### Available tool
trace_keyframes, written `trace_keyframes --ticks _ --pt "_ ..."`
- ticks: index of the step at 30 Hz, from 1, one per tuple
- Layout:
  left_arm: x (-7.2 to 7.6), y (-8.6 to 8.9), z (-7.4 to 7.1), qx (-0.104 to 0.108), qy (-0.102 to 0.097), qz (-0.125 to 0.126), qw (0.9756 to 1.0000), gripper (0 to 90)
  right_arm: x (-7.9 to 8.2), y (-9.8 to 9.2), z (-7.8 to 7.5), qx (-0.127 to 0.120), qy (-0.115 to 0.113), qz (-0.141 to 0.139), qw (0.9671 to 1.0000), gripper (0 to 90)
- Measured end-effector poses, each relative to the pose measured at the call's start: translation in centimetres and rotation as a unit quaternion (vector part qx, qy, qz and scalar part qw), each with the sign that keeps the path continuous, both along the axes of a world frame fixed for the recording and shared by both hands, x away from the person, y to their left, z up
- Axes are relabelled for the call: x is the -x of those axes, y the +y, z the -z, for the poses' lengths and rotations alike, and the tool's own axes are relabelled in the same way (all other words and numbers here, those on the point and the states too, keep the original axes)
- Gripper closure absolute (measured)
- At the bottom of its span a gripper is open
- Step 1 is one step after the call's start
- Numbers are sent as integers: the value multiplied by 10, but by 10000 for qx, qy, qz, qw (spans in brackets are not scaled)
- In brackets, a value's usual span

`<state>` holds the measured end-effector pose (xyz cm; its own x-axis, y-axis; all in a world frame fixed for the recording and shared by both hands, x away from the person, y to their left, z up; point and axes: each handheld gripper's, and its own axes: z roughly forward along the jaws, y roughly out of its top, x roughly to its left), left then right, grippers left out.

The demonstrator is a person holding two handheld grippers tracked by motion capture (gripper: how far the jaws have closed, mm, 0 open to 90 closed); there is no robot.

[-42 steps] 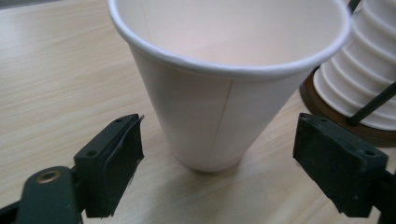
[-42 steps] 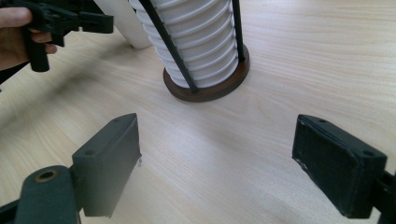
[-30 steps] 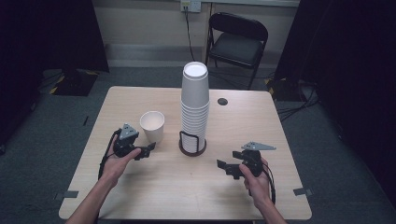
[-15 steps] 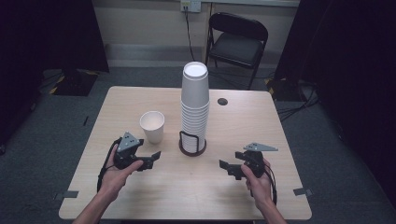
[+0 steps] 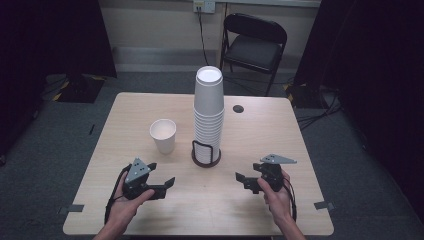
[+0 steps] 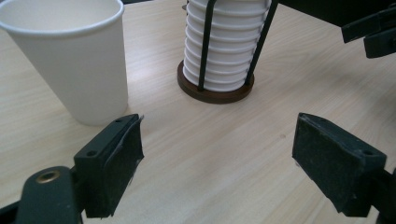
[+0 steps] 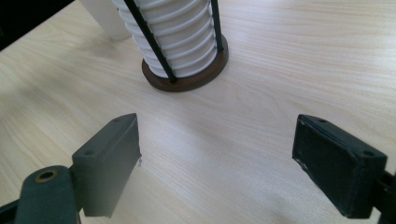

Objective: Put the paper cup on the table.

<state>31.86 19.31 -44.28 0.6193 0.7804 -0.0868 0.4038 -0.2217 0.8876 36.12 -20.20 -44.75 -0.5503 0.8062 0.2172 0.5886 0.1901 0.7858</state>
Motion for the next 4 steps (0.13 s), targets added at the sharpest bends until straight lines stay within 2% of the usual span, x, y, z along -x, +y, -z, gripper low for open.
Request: trace_keyframes --ticks 1,3,4 --pt "0 1 1 -16 3 9 10000 160 0 0 2 49 -18 9 10000 144" --pt "2 2 3 78 12 -180 9998 164 -2 1 5 146 16 45 9999 144" --pt "2 1 4 78 42 -110 9999 164 -2 0 6 196 41 28 9998 144"
